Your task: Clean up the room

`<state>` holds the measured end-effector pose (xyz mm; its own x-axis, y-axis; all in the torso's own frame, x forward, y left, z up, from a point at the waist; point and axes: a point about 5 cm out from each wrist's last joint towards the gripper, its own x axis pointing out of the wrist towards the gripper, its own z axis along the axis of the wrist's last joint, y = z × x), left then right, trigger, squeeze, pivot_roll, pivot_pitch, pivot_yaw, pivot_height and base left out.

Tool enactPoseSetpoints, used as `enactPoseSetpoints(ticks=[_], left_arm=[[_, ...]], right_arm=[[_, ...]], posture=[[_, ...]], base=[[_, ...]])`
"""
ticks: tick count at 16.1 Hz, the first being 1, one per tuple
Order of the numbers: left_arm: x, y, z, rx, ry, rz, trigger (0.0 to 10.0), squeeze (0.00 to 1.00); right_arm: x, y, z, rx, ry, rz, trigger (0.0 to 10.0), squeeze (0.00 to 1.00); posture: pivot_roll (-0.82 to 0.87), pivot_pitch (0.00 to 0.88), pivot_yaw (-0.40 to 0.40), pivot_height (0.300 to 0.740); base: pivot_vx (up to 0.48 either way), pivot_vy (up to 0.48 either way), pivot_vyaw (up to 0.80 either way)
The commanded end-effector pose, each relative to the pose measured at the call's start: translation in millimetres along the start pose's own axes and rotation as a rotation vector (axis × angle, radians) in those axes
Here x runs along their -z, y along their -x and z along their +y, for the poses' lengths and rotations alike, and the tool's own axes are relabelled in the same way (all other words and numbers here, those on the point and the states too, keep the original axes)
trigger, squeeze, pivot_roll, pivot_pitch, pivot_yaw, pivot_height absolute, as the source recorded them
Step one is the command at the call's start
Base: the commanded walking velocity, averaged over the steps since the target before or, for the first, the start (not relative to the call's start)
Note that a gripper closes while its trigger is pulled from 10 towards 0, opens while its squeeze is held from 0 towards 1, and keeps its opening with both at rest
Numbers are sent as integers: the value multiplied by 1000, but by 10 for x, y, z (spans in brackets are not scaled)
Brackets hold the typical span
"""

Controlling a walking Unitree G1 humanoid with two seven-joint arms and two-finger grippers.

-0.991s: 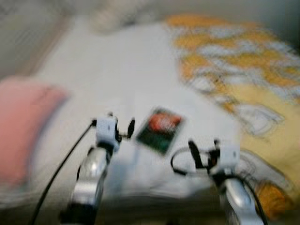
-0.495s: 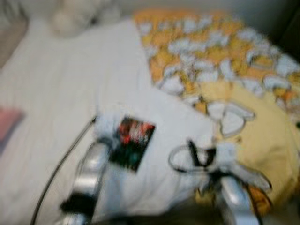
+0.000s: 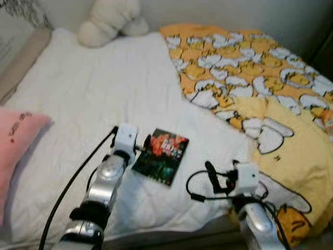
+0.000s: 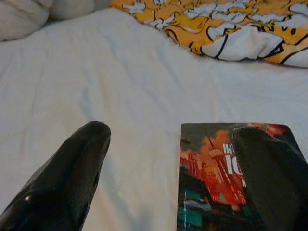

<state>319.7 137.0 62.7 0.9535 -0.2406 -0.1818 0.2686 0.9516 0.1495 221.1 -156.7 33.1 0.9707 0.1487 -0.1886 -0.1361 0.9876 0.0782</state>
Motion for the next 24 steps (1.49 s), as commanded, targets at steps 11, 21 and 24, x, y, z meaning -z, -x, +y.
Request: enactPoseSetpoints(ticks=[11,21,24], left_arm=[[65,-221,-167,19,39,108,10000,0],[222,-97,456,-258,-105,230,10000,0],[412,40,518,-225,12,271,10000,0]], right_arm=[[56,650,-23,-66,14,84,10000,0],[65,1423,133,-116,-1,265,10000,0],[88,1447,159,-126,-12,294,10000,0]], posture=[[-136,105,-81,740],[-202,256,-113,740],[-181,251,-111,740]], base=[[0,0,0],[0,0,0],[0,0,0]])
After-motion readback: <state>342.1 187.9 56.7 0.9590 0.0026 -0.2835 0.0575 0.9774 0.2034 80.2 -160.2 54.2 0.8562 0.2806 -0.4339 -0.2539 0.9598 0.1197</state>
